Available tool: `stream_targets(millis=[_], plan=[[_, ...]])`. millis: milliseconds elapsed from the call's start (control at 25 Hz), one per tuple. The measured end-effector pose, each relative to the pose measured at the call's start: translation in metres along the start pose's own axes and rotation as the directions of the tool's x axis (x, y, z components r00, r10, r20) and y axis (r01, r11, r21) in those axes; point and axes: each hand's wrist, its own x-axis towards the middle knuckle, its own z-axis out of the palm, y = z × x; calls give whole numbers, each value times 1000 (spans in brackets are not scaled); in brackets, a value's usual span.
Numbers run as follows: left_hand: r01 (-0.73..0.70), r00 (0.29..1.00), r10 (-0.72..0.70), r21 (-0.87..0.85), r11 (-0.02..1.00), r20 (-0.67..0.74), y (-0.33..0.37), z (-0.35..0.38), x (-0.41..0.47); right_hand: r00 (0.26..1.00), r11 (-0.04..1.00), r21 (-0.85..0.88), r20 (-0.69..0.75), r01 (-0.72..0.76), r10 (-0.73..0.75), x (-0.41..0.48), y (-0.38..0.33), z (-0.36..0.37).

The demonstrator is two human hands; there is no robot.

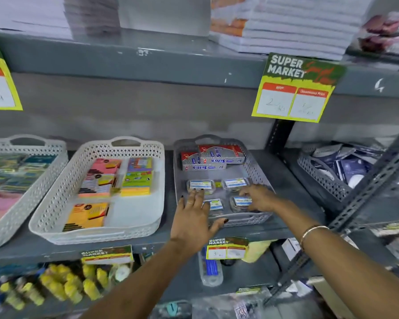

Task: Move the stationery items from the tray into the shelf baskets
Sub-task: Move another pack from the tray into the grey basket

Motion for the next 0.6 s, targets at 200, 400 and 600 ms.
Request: stream_targets(millis=[200, 400, 600], plan=[[36, 998, -35, 10, 999, -58, 1, 8, 0, 998, 998, 57, -55, 10, -7, -3, 4, 3], [38, 996, -37, 11, 999, -81, 1, 10, 1, 996, 998, 58, -90, 20, -14, -6, 3, 5], [31, 995, -30, 7, 1000, -96, 0, 10, 0, 997, 998, 64, -82, 21, -15, -8, 1, 4]])
